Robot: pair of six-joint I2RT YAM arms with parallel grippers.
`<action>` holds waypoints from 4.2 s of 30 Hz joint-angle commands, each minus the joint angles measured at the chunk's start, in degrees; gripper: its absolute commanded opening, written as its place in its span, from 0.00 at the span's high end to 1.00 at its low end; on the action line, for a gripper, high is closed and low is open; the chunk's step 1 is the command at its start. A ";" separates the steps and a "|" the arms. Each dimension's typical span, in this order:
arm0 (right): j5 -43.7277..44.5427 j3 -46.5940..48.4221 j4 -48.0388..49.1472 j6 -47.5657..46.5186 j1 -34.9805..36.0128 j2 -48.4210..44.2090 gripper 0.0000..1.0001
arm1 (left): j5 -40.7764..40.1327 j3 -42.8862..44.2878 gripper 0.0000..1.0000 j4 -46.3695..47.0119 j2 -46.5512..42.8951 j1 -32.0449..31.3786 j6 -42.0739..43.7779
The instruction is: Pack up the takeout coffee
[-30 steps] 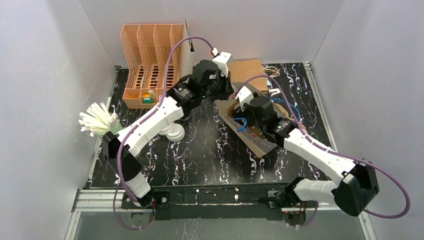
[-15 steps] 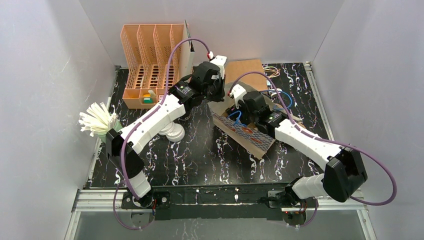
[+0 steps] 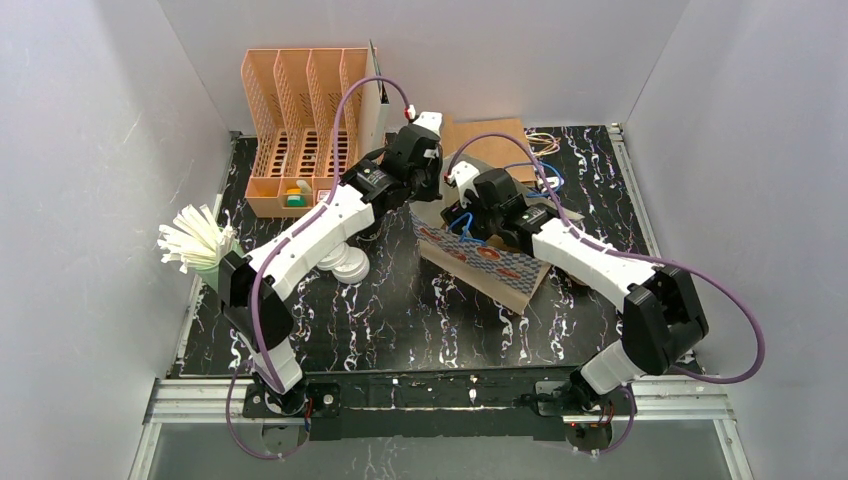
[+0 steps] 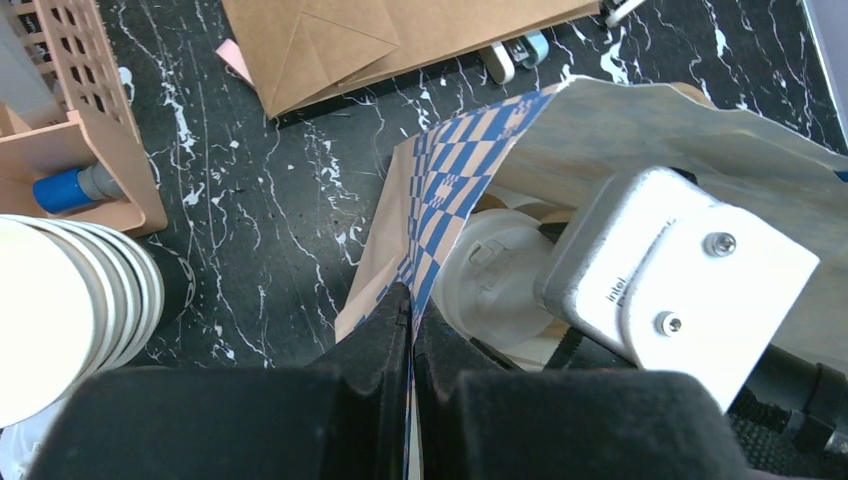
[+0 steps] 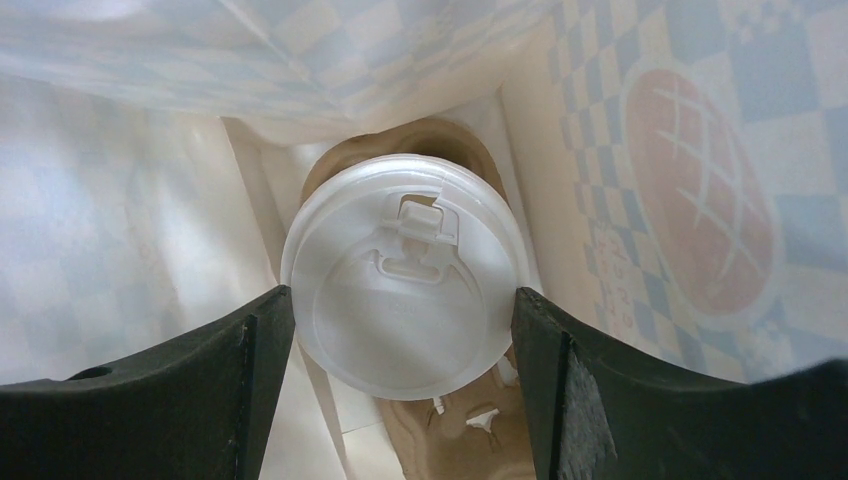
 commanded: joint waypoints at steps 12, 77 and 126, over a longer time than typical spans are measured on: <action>3.28 1.12 -10.22 0.88 -0.27 7.83 0.81 | -0.73 1.55 1.00 2.46 -1.40 2.59 -2.16; 3.61 8.13 -7.14 11.41 -0.38 -9.23 0.35 | 18.04 -5.04 1.00 11.93 -6.33 2.51 0.13; 6.29 10.35 -11.78 9.41 -0.38 6.54 0.27 | 17.91 -0.33 1.00 7.91 -0.72 4.72 -4.23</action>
